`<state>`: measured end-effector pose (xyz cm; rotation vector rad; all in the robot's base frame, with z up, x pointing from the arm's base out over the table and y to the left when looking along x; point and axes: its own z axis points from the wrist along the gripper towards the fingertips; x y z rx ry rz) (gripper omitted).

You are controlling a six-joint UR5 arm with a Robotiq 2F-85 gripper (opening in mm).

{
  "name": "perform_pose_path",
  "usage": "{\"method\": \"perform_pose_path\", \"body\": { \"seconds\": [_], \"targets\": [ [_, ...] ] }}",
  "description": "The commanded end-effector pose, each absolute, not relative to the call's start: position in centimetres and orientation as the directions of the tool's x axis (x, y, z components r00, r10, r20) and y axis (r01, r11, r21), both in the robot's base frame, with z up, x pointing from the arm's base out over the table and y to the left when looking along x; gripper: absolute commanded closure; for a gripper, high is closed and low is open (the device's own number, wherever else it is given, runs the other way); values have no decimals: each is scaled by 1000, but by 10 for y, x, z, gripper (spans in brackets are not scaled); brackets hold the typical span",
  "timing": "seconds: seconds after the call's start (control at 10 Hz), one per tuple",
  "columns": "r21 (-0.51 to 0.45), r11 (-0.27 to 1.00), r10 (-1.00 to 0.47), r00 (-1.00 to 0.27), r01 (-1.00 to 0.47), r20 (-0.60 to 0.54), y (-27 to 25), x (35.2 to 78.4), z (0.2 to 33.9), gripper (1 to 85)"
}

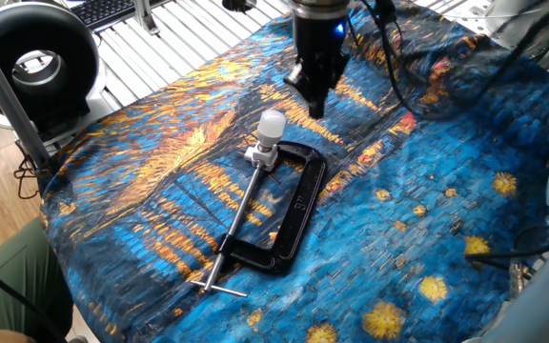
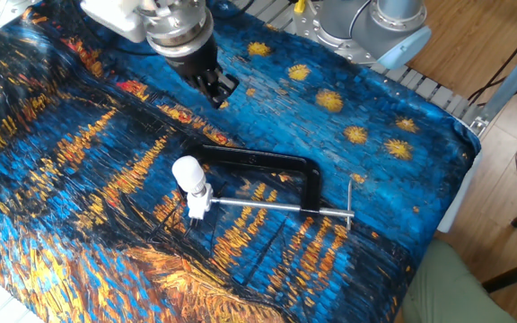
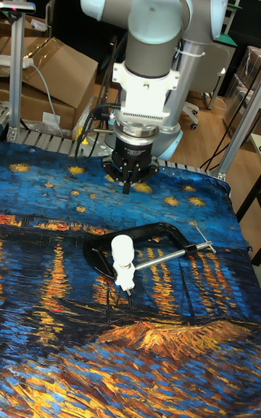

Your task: Install the light bulb by rotating it

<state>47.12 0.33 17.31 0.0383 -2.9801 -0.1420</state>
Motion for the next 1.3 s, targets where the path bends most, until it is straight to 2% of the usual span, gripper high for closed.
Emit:
{"method": "perform_pose_path", "body": {
  "seconds": [0.0,0.1,0.4,0.9,1.2],
  "targets": [
    [46,999,-7,-997,-3,75,5,501,177,757],
    [82,997,-7,-997,0,81,11,506,184,663],
    [142,990,-25,-999,-19,45,9,502,179,537],
    [179,984,-23,-999,-16,38,16,501,177,540],
    [176,983,-41,-999,-41,-3,16,511,177,540]
  ]
}}
